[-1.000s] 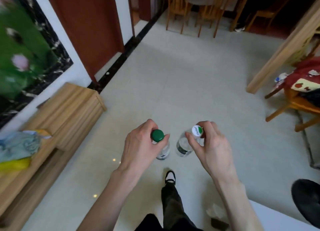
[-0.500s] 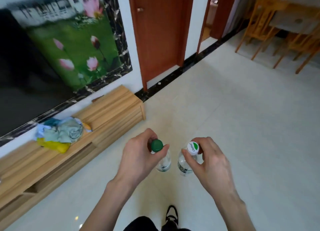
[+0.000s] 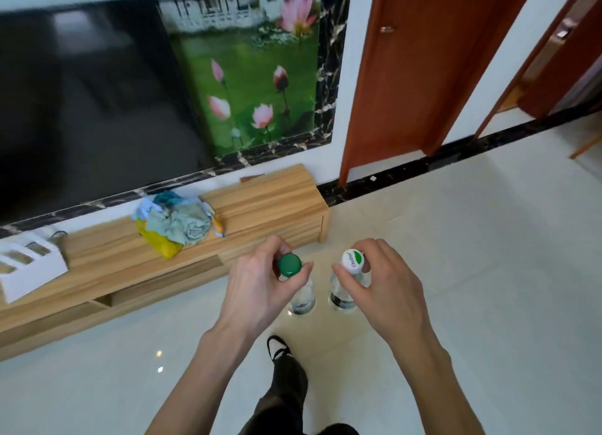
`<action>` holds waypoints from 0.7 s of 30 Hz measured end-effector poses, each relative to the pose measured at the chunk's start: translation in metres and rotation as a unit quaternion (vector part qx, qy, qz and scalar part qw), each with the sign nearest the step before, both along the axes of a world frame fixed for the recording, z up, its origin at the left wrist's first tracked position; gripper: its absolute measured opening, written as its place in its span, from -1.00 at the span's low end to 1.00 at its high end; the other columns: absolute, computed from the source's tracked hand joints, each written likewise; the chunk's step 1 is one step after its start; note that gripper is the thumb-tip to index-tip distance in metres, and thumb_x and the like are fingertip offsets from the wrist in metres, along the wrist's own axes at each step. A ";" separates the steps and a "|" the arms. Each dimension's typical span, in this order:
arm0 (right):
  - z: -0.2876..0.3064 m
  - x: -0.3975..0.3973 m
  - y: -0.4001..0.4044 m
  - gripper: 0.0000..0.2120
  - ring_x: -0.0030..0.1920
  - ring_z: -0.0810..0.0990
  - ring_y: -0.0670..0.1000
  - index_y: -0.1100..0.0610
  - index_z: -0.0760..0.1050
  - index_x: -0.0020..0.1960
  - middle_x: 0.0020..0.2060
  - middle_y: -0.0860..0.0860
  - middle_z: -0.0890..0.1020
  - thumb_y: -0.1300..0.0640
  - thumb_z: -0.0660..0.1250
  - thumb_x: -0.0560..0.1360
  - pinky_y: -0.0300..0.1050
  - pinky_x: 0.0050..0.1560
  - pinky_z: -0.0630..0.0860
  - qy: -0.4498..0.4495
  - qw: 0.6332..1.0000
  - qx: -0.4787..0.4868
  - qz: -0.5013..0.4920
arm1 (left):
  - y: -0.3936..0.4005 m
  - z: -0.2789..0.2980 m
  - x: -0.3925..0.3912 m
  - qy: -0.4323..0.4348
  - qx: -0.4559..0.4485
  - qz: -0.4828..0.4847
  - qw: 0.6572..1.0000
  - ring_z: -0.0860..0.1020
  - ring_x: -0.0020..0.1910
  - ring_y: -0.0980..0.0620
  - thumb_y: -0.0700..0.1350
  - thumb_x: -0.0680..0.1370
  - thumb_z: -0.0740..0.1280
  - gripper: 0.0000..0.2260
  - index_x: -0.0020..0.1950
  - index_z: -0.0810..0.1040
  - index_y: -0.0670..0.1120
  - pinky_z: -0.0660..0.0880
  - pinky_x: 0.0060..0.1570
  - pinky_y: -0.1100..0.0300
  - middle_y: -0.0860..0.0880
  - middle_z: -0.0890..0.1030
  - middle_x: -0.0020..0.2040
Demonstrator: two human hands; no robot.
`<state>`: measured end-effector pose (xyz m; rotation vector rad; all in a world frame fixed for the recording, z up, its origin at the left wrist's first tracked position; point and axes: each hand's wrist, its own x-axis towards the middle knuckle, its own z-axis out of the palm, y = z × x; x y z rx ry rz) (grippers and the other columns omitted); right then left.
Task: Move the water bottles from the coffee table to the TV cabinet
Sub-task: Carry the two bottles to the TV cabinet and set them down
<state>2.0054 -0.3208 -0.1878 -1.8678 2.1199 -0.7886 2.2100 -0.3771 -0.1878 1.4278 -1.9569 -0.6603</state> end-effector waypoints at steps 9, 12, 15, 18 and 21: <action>0.002 0.016 -0.153 -0.74 -0.23 0.46 -0.10 -0.08 0.40 0.01 -0.16 -0.18 0.47 -0.23 0.33 0.51 -0.32 -0.32 0.31 0.032 0.997 0.021 0.073 | -0.130 -0.020 0.022 0.021 0.018 0.074 0.997 0.50 -0.34 0.05 0.16 0.44 0.53 -0.67 -0.13 0.40 0.09 0.47 -0.37 0.12 0.11 0.53 -0.36; -0.002 0.021 -0.200 -0.75 -0.21 0.50 -0.10 -0.10 0.41 0.01 -0.15 -0.20 0.48 -0.22 0.36 0.52 -0.30 -0.32 0.40 0.042 0.995 0.040 0.075 | -0.177 -0.024 0.029 0.014 0.018 0.081 0.996 0.50 -0.37 0.10 0.17 0.44 0.53 -0.67 -0.13 0.40 0.09 0.48 -0.39 0.15 0.13 0.51 -0.38; -0.007 0.028 -0.244 -0.78 -0.18 0.52 -0.14 -0.16 0.38 0.02 -0.14 -0.21 0.49 -0.24 0.34 0.52 -0.37 -0.33 0.35 0.034 0.995 0.050 0.077 | -0.222 -0.028 0.034 0.007 0.010 0.080 0.997 0.48 -0.36 0.17 0.17 0.44 0.52 -0.68 -0.14 0.40 0.09 0.48 -0.37 0.15 0.15 0.48 -0.37; -0.008 0.035 -0.288 -0.75 -0.19 0.52 -0.22 -0.16 0.39 0.04 -0.13 -0.24 0.48 -0.24 0.36 0.51 -0.44 -0.33 0.30 0.031 0.994 0.054 0.084 | -0.268 -0.032 0.038 0.001 0.008 0.093 0.996 0.46 -0.35 0.17 0.19 0.45 0.52 -0.67 -0.13 0.41 0.07 0.49 -0.34 0.13 0.15 0.47 -0.36; -0.007 0.040 -0.324 -0.74 -0.20 0.51 -0.27 -0.18 0.38 0.05 -0.14 -0.29 0.47 -0.25 0.38 0.49 -0.47 -0.32 0.26 0.017 0.993 0.063 0.094 | -0.301 -0.040 0.042 -0.012 0.020 0.087 0.996 0.47 -0.34 0.22 0.24 0.45 0.49 -0.67 -0.11 0.39 0.12 0.45 -0.37 0.22 0.17 0.47 -0.35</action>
